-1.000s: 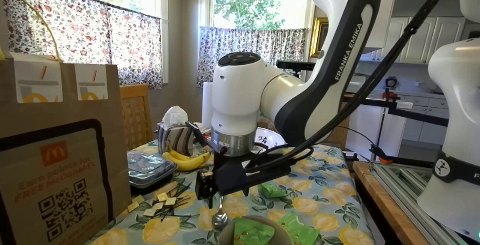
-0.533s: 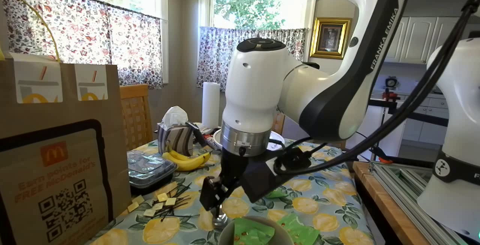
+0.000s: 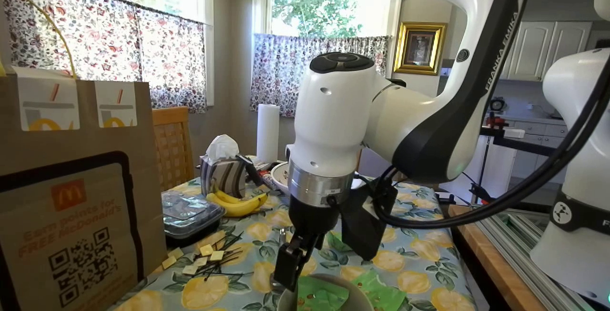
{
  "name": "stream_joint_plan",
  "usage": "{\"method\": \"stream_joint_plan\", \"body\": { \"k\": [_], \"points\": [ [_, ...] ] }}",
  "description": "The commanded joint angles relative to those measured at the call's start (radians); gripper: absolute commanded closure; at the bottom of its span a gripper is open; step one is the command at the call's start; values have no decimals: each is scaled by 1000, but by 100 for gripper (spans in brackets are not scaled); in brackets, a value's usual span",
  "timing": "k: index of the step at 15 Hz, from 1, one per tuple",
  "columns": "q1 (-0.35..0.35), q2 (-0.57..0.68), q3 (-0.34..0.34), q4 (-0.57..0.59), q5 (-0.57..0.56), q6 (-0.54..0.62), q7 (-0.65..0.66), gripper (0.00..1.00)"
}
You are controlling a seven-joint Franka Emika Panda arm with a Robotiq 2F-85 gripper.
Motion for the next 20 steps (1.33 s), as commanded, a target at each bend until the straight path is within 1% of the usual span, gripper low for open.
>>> {"method": "stream_joint_plan", "body": {
  "k": [1, 3, 6, 8, 11, 19, 20],
  "points": [
    [-42, -11, 39, -10, -18, 13, -180, 0],
    [-52, -9, 60, -9, -7, 13, -253, 0],
    [-88, 3, 110, -2, 19, 17, -367, 0],
    [-108, 11, 137, 5, 24, 16, -418, 0],
    [-158, 21, 193, 7, 58, 8, -508, 0],
    [-255, 40, 279, 6, 92, -5, -632, 0],
    [-205, 42, 236, 1, 163, 7, -688, 0]
  ]
}}
